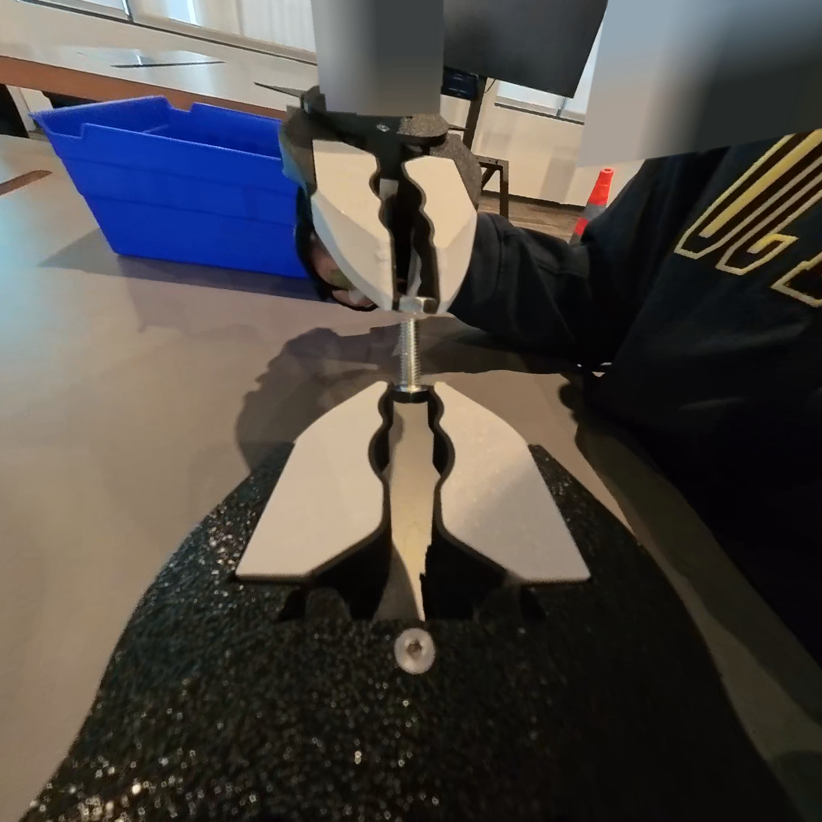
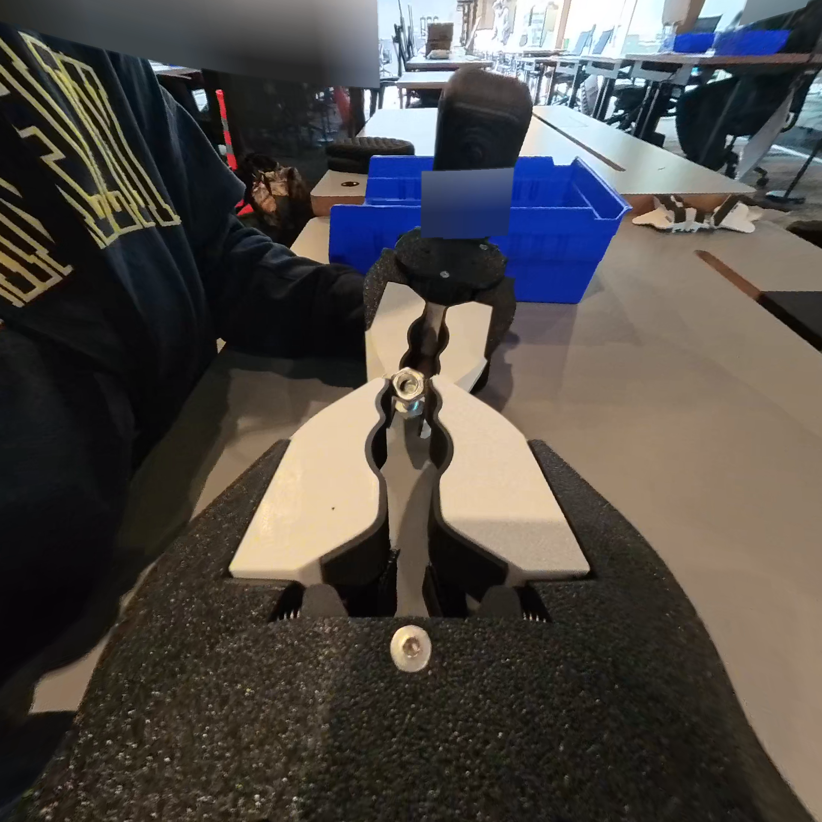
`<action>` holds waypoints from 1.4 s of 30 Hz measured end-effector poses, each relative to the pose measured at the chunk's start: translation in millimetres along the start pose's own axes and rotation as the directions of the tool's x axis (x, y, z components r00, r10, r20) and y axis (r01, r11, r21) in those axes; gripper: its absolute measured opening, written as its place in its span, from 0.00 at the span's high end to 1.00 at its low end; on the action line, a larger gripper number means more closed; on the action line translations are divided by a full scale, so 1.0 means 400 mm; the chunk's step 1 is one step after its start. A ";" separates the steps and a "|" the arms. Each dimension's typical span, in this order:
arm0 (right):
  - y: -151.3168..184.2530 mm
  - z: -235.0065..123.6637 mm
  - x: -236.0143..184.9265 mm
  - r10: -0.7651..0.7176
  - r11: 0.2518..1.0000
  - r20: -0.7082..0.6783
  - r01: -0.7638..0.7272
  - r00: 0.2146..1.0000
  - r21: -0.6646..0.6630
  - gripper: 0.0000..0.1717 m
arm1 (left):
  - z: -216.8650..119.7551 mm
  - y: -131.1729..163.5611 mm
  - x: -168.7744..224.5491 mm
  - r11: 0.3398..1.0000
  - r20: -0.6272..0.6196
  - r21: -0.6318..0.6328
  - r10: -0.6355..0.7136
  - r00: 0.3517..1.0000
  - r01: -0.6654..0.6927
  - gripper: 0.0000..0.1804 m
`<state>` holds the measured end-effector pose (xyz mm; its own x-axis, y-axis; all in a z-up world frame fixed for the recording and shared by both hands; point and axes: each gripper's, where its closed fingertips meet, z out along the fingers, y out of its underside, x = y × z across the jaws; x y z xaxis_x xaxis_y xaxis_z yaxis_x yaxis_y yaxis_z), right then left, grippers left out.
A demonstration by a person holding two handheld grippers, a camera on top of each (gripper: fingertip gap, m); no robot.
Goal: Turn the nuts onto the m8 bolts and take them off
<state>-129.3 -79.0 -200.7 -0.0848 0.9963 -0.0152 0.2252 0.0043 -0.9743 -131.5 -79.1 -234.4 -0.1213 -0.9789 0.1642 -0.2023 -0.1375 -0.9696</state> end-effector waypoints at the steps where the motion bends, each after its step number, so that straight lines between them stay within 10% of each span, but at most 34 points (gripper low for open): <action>1: 0.002 0.000 0.000 0.003 1.000 0.002 -0.003 1.000 -0.002 0.92 | 0.000 0.002 0.003 1.000 -0.009 -0.007 0.000 1.000 0.000 0.92; 23: 0.005 0.008 0.002 0.033 0.999 0.025 -0.034 0.999 0.012 0.92 | 0.005 -0.001 0.004 1.000 -0.013 0.000 0.001 1.000 -0.001 0.92; 42: -0.030 0.035 0.165 0.317 0.947 -0.385 -0.272 0.867 0.169 0.92 | -0.045 -0.027 -0.159 0.999 0.537 0.017 0.016 0.843 -0.030 0.92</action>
<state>-151.4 -14.6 -193.1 0.3715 0.8980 -0.2358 0.0720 -0.2810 -0.9570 -139.1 -12.8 -231.0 0.4161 -0.9090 0.0252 -0.1824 -0.1106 -0.9770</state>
